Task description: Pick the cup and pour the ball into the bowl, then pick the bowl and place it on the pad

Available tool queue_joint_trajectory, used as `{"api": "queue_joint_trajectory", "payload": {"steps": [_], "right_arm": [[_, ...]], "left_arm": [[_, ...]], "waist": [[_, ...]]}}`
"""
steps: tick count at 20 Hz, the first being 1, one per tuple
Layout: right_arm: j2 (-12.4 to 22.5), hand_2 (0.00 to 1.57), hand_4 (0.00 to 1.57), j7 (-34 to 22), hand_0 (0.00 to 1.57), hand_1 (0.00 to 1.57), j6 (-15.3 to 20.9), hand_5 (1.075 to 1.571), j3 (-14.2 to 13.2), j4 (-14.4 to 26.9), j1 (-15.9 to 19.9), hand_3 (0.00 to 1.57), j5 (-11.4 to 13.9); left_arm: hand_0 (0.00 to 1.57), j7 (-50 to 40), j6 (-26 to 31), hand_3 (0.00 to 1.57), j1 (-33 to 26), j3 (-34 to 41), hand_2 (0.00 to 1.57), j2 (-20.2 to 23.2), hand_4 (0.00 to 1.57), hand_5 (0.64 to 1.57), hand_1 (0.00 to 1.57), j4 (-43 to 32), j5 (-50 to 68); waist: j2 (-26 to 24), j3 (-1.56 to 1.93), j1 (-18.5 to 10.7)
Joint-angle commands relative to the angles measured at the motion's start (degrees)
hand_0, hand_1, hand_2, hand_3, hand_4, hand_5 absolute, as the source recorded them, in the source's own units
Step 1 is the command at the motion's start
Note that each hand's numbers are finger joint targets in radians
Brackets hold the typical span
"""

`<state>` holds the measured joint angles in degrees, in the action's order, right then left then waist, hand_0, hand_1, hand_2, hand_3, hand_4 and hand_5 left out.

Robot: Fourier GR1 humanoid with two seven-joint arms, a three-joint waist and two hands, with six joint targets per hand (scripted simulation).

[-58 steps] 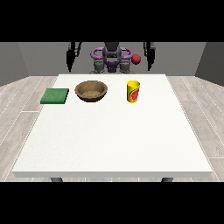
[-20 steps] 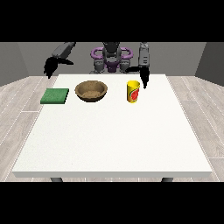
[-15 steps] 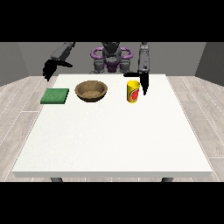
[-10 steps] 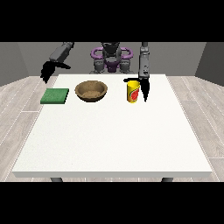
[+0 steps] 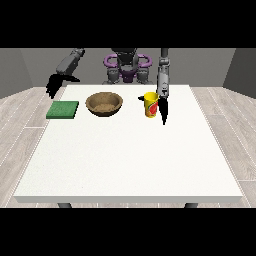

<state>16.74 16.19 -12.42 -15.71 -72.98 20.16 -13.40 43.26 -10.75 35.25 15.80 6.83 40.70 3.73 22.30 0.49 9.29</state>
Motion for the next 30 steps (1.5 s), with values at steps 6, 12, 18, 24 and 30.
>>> {"api": "queue_joint_trajectory", "payload": {"steps": [6,12,18,24,30], "right_arm": [[1.9,0.0,0.29,0.4,0.0,0.0,-3.4,1.57,-0.9,5.0,2.7,0.0,-1.7],[4.8,0.0,0.43,0.4,0.0,0.0,-6.3,1.571,-3.5,10.5,1.1,0.19,-3.3],[5.8,0.0,0.49,-2.4,0.0,0.0,-6.9,1.571,-4.4,19.5,0.0,0.25,-3.1],[6.1,0.0,0.52,-3.9,0.0,0.0,-8.5,1.571,-4.4,23.5,1.3,0.33,-3.7],[11.5,0.0,0.57,1.5,0.0,0.0,-11.8,1.57,-8.7,32.5,-5.2,0.35,-3.7]], "left_arm": [[1.4,0.8,-16.0,1.57,-1.8,-4.5,1.57,-0.4,1.57,1.258,1.4,0.7,-10.2],[1.57,-1.6,-24.4,1.57,-2.4,-6.1,1.57,-3.7,1.32,1.485,1.57,-1.3,-13.5],[1.57,-18.2,-32.1,1.57,-0.3,-16.3,1.57,1.3,1.3,1.493,1.57,-1.5,-28.7],[1.57,-35.6,-36.9,1.57,6.6,-27.1,1.57,1.6,1.27,1.495,1.57,-10.0,-47.4],[1.57,-51.1,-29.4,1.57,12.3,-35.4,1.57,-4.0,1.27,1.495,1.57,-12.5,-59.5]], "waist": [[0.2,-0.39,2.6],[-4.1,-0.46,1.9],[-17.6,-0.17,-0.8],[-22.2,-0.05,-0.7],[-26.5,-0.27,-7.3]]}}
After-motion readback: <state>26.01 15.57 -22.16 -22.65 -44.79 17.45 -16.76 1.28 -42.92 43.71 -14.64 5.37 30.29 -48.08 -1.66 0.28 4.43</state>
